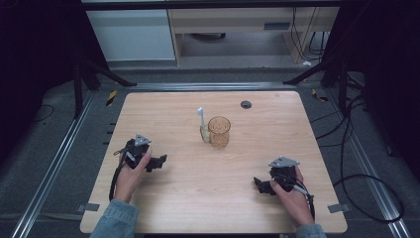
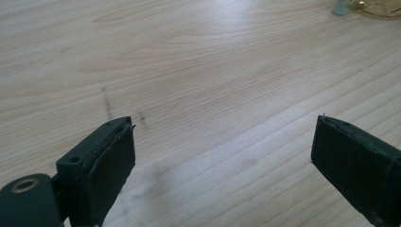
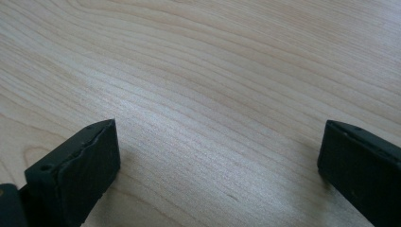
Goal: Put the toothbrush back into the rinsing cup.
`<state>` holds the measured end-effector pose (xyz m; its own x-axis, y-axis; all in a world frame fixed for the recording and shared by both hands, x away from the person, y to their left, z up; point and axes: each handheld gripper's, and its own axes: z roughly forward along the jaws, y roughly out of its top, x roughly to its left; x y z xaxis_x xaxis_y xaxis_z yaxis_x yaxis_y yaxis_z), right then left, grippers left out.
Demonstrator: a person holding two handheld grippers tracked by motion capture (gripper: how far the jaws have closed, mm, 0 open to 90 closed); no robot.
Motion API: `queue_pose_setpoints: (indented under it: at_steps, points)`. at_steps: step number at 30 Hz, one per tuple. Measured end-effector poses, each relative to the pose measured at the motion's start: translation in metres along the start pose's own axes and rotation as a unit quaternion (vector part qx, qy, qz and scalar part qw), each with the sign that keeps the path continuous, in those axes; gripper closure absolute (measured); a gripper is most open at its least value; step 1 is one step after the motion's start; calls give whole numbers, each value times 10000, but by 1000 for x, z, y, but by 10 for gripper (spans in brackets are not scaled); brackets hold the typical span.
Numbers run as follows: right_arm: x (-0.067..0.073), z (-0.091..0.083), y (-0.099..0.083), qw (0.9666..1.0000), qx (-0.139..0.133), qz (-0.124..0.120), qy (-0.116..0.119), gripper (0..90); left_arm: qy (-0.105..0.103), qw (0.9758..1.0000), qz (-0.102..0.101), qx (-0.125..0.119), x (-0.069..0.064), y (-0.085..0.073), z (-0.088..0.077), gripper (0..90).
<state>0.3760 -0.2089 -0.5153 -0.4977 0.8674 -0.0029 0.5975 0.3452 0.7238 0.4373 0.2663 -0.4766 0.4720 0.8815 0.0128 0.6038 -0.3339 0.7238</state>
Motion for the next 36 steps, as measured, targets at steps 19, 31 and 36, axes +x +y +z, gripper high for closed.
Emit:
queue_pose_setpoints:
  at_steps: [19, 31, 36]
  points:
    - [0, 0, 0, 10000, -1, 1, 1, 4, 577, 9974, -389, 188, 50, -23, -3, 67]
    - [0, 0, 0, 10000, 0, 0, 0, 3, 523, 9977, -331, 288, 51, -28, 9, 67]
    - [0, 0, 0, 10000, -1, -1, 0, 3, 454, 9981, -364, 184, 54, -30, 12, 38]
